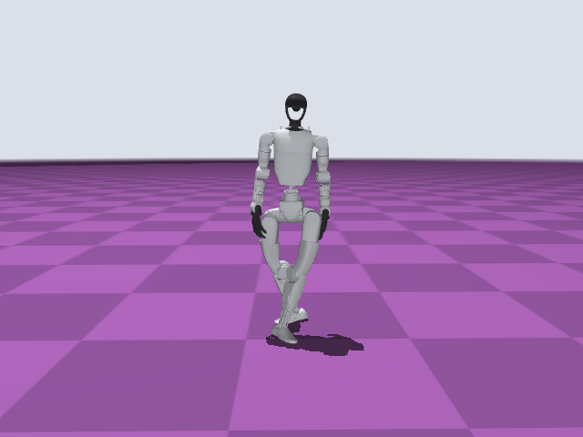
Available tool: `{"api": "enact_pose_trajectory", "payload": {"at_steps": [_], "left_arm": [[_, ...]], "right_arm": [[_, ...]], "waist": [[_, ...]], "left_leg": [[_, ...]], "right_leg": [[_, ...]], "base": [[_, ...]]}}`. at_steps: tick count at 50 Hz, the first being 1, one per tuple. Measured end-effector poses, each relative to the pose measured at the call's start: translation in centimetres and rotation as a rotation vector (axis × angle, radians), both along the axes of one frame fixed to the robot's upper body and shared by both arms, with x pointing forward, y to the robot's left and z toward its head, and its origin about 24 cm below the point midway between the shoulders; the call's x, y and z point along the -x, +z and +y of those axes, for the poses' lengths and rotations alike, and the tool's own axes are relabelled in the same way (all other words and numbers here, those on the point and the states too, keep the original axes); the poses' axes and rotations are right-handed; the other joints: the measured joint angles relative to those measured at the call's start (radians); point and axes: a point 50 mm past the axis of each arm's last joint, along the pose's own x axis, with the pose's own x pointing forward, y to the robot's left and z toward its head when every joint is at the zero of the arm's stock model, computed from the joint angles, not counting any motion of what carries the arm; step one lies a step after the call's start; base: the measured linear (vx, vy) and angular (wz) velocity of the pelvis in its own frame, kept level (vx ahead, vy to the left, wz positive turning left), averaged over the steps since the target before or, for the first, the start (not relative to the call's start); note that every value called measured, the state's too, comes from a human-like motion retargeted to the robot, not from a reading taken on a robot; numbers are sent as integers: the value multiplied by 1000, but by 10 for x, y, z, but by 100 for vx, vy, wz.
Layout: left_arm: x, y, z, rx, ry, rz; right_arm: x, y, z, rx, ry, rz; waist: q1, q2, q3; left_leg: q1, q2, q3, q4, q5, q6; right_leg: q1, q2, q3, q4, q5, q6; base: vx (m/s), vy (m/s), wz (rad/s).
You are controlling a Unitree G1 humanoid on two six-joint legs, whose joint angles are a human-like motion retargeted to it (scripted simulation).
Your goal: In place motions
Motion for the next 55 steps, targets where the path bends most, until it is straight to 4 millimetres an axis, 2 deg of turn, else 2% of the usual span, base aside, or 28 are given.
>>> {"api": "enact_pose_trajectory", "payload": {"at_steps": [2, 5, 6, 7, 8, 10, 11, 15, 18, 21, 25, 27, 28, 30, 33, 38, 42, 48, 55], "left_arm": [[-5, 0, 3, -5, -20, -11], [-13, 0, 3, 3, -22, -18], [-17, 0, 3, 6, -24, -23], [-22, 1, 3, 8, -28, -30], [-28, 1, 4, 6, -36, -39], [-43, 2, 8, -5, -64, -71], [-52, 3, 11, -14, -81, -94], [-84, 6, 17, -41, -139, -186], [-102, 9, 17, -41, -170, -254], [-110, 10, 14, -37, -197, -289], [-101, 7, 7, -19, -223, -253], [-86, 5, 8, -10, -220, -194], [-77, 5, 9, -5, -217, -157], [-56, 3, 4, 3, -237, -75], [-33, 2, 2, -37, -169, -20], [3, 3, 2, 9, -73, 70], [17, 6, 4, 2, -73, 131], [14, 5, 6, 15, -97, 104], [3, 2, -4, 8, -90, 60]], "right_arm": [[18, 0, -9, 38, -18, 66], [42, 2, -20, 79, -85, 145], [46, 2, -22, 87, -115, 157], [50, 3, -23, 95, -149, 166], [54, 3, -24, 99, -190, 173], [58, 3, -22, 100, -283, 176], [57, 3, -19, 93, -329, 172], [55, 1, -9, 48, -442, 160], [52, 1, -3, 21, -407, 156], [47, 0, 0, 15, -316, 142], [37, -1, -1, 17, -197, 112], [32, -1, 1, 9, -143, 100], [29, -1, 2, 3, -118, 97], [23, -1, 5, -12, -113, 90], [1, -1, 11, -28, -104, 17], [-37, 4, 31, -110, -82, -130], [-51, 7, 40, -152, -108, -192], [-45, 6, 36, -149, -61, -161], [-10, 0, 19, -73, -30, -20]], "waist": [[-79, 41, -22], [-119, 132, -35], [-146, 155, -39], [-176, 175, -43], [-212, 187, -47], [-272, 205, -34], [-270, 204, -23], [-295, 209, 16], [-323, 199, 19], [-335, 171, 26], [-345, 89, 26], [-328, 60, 5], [-277, 51, -18], [-276, 62, -49], [-242, 52, -43], [-276, 59, -51], [-263, 52, -31], [-249, 45, -25], [-272, 41, -41]], "left_leg": [[33, 6, -80, -12, -21, -5], [49, 89, -109, -18, -31, 0], [48, 106, -131, -18, -33, 3], [45, 118, -155, -19, -33, 7], [39, 119, -185, -23, -30, 14], [38, 121, -241, -31, -22, 29], [42, 124, -240, -33, -20, 33], [53, 140, -276, -31, -11, 45], [49, 128, -319, -32, -3, 55], [62, 96, -353, -35, 3, 64], [103, -5, -395, -31, 2, 78], [121, -38, -396, -34, -4, 77], [119, -41, -353, -40, -8, 74], [101, -32, -396, -31, -2, 72], [114, -33, -380, -39, -11, 71], [109, -32, -403, -48, -21, 70], [118, -28, -412, -47, -24, 68], [123, -32, -424, -49, -27, 65], [110, -40, -438, -1, -70, 70]], "right_leg": [[11, 26, -12, 44, 70, -25], [-37, 24, 139, 230, 170, -161], [-89, 10, 209, 324, 162, -177], [-150, -1, 288, 419, 144, -180], [-228, -5, 383, 515, 106, -157], [-347, 57, 565, 609, 81, -117], [-372, 83, 614, 616, 68, -133], [-453, 127, 698, 620, 19, -186], [-519, 153, 757, 546, -18, -187], [-529, 169, 805, 389, -40, -168], [-459, 139, 827, 62, -7, -104], [-413, 132, 791, -36, 33, -121], [-393, 112, 733, -45, 32, -107], [-380, 83, 645, -74, 57, -65], [-363, 109, 649, -110, 74, -79], [-376, 119, 666, -108, 68, -88], [-366, 114, 645, -98, 63, -89], [-355, 108, 628, -100, 56, -95], [-358, 85, 630, -89, 45, -93]], "base": [[14, 15, 211], [14, 13, 77], [10, 10, 128], [7, 10, 146], [2, 9, 165], [-6, 8, 153], [-11, 9, 91], [-8, 3, 91], [-1, 2, 125], [1, 1, 117], [10, -3, 121], [20, -9, 14], [19, -6, -52], [13, -2, 39], [1, -2, 3], [3, 2, 12], [-1, -1, 21], [5, 1, 27], [10, 1, 24]]}}
